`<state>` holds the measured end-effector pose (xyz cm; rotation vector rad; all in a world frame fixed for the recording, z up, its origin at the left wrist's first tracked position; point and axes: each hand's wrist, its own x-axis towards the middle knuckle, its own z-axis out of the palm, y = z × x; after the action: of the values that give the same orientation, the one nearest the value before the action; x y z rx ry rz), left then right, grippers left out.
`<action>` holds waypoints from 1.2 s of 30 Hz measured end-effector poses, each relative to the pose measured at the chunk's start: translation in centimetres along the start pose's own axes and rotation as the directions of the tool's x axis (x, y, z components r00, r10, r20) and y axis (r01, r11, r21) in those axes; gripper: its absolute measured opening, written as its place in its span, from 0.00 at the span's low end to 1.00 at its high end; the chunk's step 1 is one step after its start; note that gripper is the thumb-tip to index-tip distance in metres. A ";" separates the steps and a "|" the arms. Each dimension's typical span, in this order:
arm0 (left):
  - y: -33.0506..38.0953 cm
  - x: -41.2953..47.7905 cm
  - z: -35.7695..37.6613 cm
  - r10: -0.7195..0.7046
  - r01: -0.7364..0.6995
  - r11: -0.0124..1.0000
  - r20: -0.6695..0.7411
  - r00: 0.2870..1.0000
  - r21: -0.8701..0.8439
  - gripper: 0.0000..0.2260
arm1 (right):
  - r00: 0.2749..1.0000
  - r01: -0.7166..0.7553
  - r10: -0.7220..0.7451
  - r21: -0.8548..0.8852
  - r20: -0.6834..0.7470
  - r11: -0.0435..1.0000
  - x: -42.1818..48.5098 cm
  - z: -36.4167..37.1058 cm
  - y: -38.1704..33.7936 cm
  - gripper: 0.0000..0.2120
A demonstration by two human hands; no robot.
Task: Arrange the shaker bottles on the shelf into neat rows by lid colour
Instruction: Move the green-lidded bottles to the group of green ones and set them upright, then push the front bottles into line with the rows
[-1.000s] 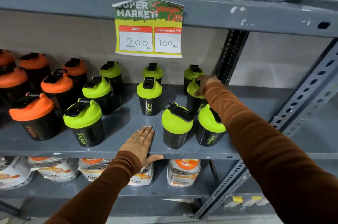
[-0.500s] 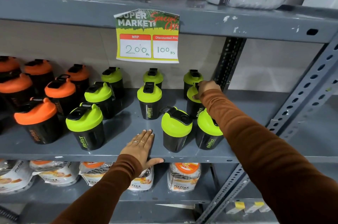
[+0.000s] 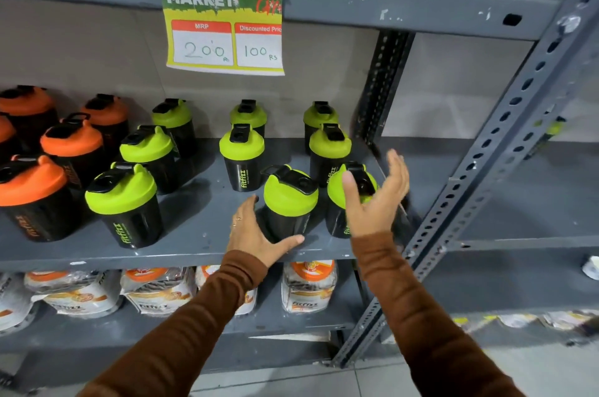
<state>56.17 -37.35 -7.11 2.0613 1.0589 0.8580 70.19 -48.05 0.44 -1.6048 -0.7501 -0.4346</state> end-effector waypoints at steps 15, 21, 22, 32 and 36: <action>-1.1 1.4 -1.4 0.026 -0.013 0.947 0.036 0.999 -0.322 0.43 | 0.812 -0.472 0.461 -0.060 0.359 0.879 -3.6 0.6 5.1 0.50; -1.1 1.5 -1.3 -0.057 0.061 0.974 0.025 0.998 -0.218 0.50 | 0.820 -0.428 0.448 -0.139 0.355 0.893 -4.1 0.3 5.8 0.48; -1.2 1.6 -1.3 -0.091 0.096 0.973 0.035 0.995 -0.208 0.50 | 0.818 -0.424 0.448 -0.149 0.361 0.893 -4.0 0.3 5.8 0.47; -2.5 1.2 -3.0 -0.133 0.133 0.982 0.008 0.991 -0.134 0.43 | 0.776 -0.453 0.485 -0.179 0.404 0.874 -3.8 -0.1 6.2 0.45; -2.4 1.0 -3.3 -0.134 0.135 0.979 0.018 0.991 -0.149 0.45 | 0.771 -0.432 0.465 -0.180 0.435 0.884 -4.0 -0.2 6.1 0.46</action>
<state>53.03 -34.58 -6.85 1.8445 1.0827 0.8347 71.53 -49.32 -6.61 -1.9153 -0.6719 0.2986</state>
